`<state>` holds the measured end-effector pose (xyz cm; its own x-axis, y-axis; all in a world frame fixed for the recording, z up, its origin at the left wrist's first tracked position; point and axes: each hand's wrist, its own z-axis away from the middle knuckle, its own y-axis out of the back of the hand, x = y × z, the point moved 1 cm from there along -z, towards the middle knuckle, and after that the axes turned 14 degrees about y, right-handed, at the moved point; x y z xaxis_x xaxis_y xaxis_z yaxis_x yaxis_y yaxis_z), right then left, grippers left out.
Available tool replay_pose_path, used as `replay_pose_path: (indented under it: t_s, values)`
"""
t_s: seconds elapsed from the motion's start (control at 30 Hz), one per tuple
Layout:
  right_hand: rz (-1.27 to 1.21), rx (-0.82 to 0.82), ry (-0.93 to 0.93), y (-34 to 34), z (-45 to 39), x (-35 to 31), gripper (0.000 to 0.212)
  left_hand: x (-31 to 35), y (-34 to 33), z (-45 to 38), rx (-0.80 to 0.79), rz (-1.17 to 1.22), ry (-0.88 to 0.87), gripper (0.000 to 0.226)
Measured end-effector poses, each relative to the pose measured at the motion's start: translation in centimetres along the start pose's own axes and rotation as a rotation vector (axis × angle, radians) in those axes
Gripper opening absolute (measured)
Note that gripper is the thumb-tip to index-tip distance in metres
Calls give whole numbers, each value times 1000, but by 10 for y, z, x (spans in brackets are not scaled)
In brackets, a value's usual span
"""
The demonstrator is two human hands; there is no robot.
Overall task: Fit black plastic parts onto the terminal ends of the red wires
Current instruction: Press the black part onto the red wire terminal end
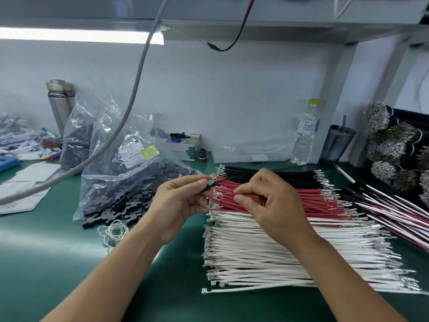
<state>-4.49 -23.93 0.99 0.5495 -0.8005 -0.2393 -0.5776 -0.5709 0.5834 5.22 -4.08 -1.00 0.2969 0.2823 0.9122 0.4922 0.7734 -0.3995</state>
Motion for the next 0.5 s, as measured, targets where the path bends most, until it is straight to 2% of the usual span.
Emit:
replay_pose_path:
  t_s: [0.5]
  values:
    - [27, 71, 40, -2, 0, -2, 2, 0, 0, 2, -55, -7, 39, 21]
